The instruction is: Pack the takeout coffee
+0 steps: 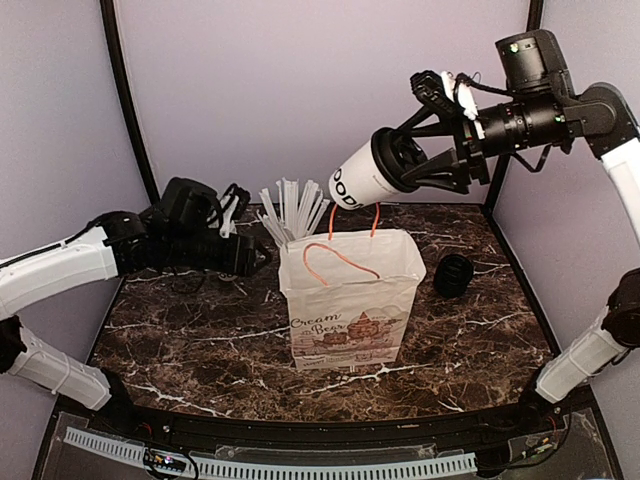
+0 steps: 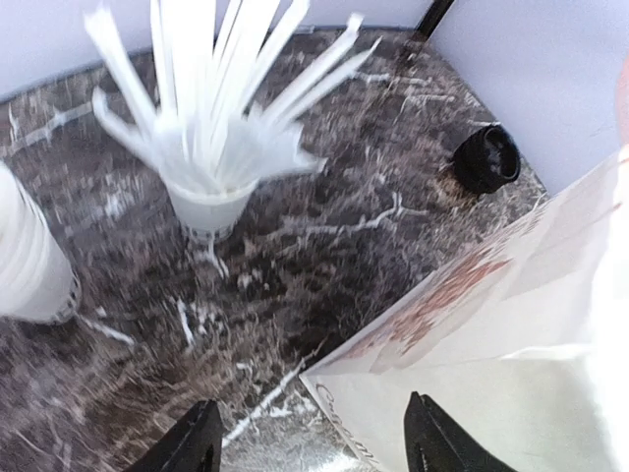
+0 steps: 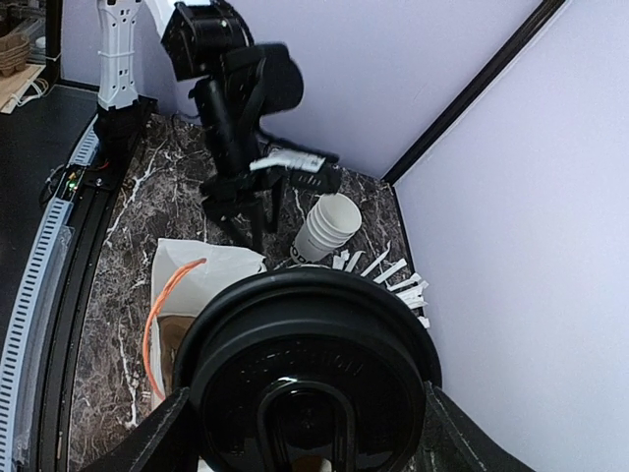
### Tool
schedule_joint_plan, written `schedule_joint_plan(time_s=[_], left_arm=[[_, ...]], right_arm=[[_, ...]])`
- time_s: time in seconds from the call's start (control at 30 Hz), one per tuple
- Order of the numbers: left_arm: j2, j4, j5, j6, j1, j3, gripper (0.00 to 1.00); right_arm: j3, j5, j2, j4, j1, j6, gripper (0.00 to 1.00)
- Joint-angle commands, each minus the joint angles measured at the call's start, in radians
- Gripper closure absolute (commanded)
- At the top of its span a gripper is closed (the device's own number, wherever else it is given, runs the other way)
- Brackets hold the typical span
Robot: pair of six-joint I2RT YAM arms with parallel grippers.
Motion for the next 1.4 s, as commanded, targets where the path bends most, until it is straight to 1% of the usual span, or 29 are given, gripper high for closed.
schedule_joint_plan(time_s=[0.0, 0.07, 0.1, 0.13, 0.17, 0.23, 0.27, 0.37, 0.53, 0.63, 0.7, 0.73, 0.77, 0.8, 0.83, 0.93, 0.97, 1.03, 1.1, 1.13, 1.37], left_arm=[[-0.047, -0.051, 0.082, 0.262, 0.011, 0.169, 0.35], [0.009, -0.067, 0.149, 0.324, 0.011, 0.297, 0.35], [0.056, -0.079, 0.198, 0.351, 0.012, 0.331, 0.35], [0.079, -0.084, 0.227, 0.361, 0.011, 0.388, 0.35], [0.125, -0.091, 0.293, 0.375, 0.012, 0.415, 0.35], [0.196, -0.104, 0.380, 0.392, 0.011, 0.488, 0.34], [0.218, -0.120, 0.399, 0.398, 0.011, 0.530, 0.35], [0.312, -0.144, 0.456, 0.410, 0.006, 0.592, 0.36], [0.360, -0.126, 0.515, 0.419, -0.008, 0.612, 0.38], [0.384, -0.125, 0.549, 0.414, -0.010, 0.626, 0.43], [0.399, -0.120, 0.566, 0.411, -0.015, 0.629, 0.52], [0.407, -0.113, 0.579, 0.408, -0.015, 0.630, 0.59], [0.409, -0.104, 0.588, 0.404, -0.016, 0.628, 0.62], [0.413, -0.101, 0.604, 0.402, -0.017, 0.628, 0.67], [0.415, -0.097, 0.613, 0.402, -0.020, 0.626, 0.69], [0.419, -0.095, 0.622, 0.405, -0.024, 0.625, 0.84], [0.418, -0.097, 0.627, 0.406, -0.025, 0.623, 0.87], [0.417, -0.096, 0.634, 0.406, -0.028, 0.617, 0.95], [0.412, -0.090, 0.640, 0.404, -0.032, 0.610, 0.99], [0.410, -0.088, 0.641, 0.402, -0.035, 0.605, 1.00], [0.362, -0.068, 0.616, 0.370, -0.075, 0.596, 1.00]], right_arm=[[-0.061, 0.049, -0.058, -0.028, 0.012, -0.038, 0.41], [-0.087, 0.089, -0.095, -0.044, 0.015, -0.074, 0.41], [-0.104, 0.109, -0.113, -0.038, 0.015, -0.084, 0.41], [-0.119, 0.125, -0.131, -0.034, 0.016, -0.091, 0.41], [-0.133, 0.135, -0.144, -0.032, 0.016, -0.096, 0.40], [-0.158, 0.142, -0.161, -0.028, 0.019, -0.094, 0.40], [-0.170, 0.143, -0.166, -0.027, 0.021, -0.088, 0.40], [-0.214, 0.153, -0.175, -0.025, 0.029, -0.073, 0.40], [-0.277, 0.181, -0.177, -0.024, 0.065, -0.095, 0.40], [-0.304, 0.207, -0.165, -0.019, 0.097, -0.097, 0.40], [-0.310, 0.217, -0.151, -0.015, 0.115, -0.089, 0.40], [-0.311, 0.222, -0.144, -0.011, 0.122, -0.086, 0.40], [-0.315, 0.230, -0.136, -0.006, 0.130, -0.080, 0.40], [-0.319, 0.242, -0.130, 0.000, 0.137, -0.077, 0.41], [-0.326, 0.258, -0.121, 0.009, 0.148, -0.071, 0.41], [-0.339, 0.303, -0.093, 0.023, 0.172, -0.067, 0.41], [-0.341, 0.317, -0.083, 0.027, 0.179, -0.063, 0.42], [-0.341, 0.334, -0.064, 0.026, 0.197, -0.062, 0.42], [-0.344, 0.347, -0.049, 0.028, 0.214, -0.061, 0.42], [-0.344, 0.354, -0.041, 0.026, 0.226, -0.061, 0.42], [-0.412, 0.404, -0.030, -0.010, 0.304, -0.065, 0.44]])
